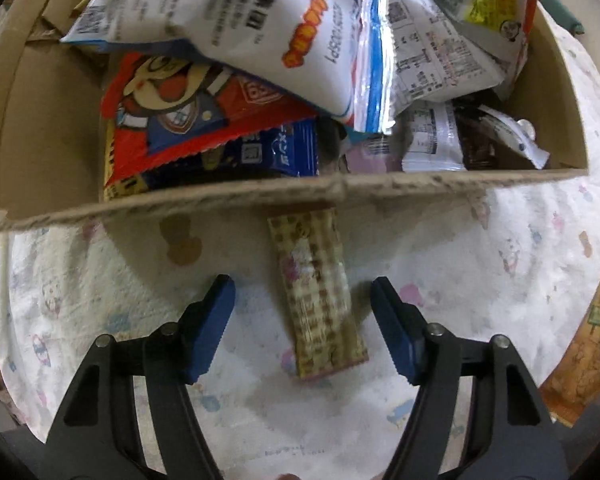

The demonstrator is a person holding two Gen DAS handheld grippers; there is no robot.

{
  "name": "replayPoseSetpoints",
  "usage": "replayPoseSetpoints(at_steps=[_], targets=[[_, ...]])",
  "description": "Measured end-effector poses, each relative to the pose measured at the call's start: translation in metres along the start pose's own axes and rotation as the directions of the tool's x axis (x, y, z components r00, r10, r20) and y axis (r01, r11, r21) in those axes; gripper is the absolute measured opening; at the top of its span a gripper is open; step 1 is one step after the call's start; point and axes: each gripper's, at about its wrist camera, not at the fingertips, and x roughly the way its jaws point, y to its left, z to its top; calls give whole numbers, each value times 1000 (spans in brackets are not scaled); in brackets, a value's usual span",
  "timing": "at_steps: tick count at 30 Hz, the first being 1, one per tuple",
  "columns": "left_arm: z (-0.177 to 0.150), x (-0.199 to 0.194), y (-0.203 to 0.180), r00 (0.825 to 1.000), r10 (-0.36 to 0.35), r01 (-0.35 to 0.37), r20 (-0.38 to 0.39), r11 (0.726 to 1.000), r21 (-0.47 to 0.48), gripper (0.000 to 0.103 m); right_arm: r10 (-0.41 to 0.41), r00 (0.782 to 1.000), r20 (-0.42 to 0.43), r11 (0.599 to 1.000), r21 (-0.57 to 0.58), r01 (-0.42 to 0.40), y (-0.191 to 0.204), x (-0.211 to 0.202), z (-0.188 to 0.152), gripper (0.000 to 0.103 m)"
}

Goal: Organize snacks
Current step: 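Grasp a checkered wafer stick with left tool while right tool grasps a yellow wafer, then carry both wafers into the box and open both tools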

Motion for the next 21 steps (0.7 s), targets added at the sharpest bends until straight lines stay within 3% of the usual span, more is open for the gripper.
replayPoseSetpoints(at_steps=[3, 6, 7, 8, 9, 21], targets=[[2, 8, -2, 1000, 12, -12, -23, 1000, -8, 64, -20, 1000, -1, 1000, 12, 20, -2, 3, 1, 13], [0, 10, -2, 999, 34, -34, -13, 999, 2, 52, -32, 999, -9, 999, 11, 32, -2, 6, 0, 13], [-1, 9, -1, 999, 37, -36, -8, 999, 2, 43, -37, 999, -10, 999, 8, 38, -1, 6, -1, 13], [-1, 8, -1, 999, 40, -40, -5, 999, 10, 27, -42, 999, -11, 999, 5, 42, -1, 7, -1, 13], [-1, 5, 0, 999, 38, -38, -5, 999, 16, 23, -45, 999, -12, 999, 2, 45, 0, 7, -1, 13], [-37, -46, 19, 998, -9, 9, 57, 1000, 14, 22, -44, 999, 2, 999, -13, 44, 7, 6, -3, 13]])
